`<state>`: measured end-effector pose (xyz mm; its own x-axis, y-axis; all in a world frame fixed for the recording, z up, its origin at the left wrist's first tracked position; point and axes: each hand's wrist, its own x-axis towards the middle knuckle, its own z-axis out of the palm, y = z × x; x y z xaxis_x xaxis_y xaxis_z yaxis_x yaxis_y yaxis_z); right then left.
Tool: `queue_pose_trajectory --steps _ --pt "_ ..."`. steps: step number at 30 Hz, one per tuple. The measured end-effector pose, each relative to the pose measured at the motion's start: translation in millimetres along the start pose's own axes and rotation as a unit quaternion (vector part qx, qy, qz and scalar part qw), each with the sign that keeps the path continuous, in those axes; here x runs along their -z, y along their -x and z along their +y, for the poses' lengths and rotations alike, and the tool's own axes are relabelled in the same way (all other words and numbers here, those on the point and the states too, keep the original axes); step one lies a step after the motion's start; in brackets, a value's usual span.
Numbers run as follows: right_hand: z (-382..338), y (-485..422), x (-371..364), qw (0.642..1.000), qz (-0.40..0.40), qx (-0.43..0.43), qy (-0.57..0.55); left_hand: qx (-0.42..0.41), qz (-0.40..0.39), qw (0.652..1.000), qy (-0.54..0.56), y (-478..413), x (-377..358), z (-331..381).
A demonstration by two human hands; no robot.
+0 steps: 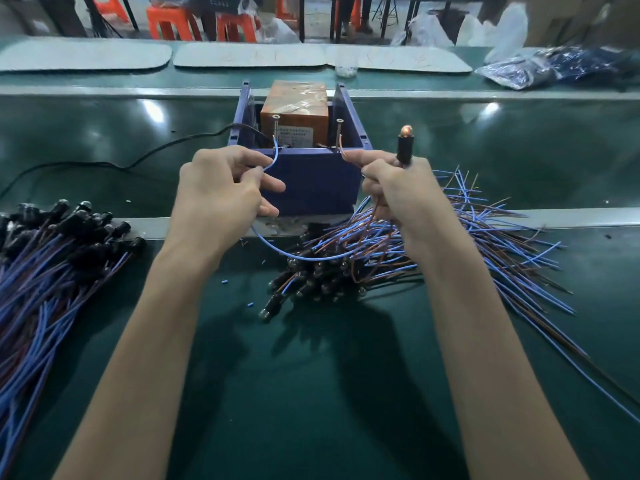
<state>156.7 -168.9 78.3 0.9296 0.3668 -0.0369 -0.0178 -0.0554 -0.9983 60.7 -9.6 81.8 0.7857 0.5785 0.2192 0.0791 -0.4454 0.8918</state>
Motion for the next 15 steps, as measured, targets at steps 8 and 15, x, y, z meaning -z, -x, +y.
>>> queue_pose_trajectory --steps 8,15 --pt "-1.7 3.6 -0.8 1.0 0.0 0.006 0.015 -0.008 0.004 1.0 -0.022 0.8 0.9 -2.7" --pt "-1.1 2.1 -0.6 1.0 0.009 -0.003 -0.007 0.006 0.018 1.0 -0.008 -0.2 4.7 -2.6"
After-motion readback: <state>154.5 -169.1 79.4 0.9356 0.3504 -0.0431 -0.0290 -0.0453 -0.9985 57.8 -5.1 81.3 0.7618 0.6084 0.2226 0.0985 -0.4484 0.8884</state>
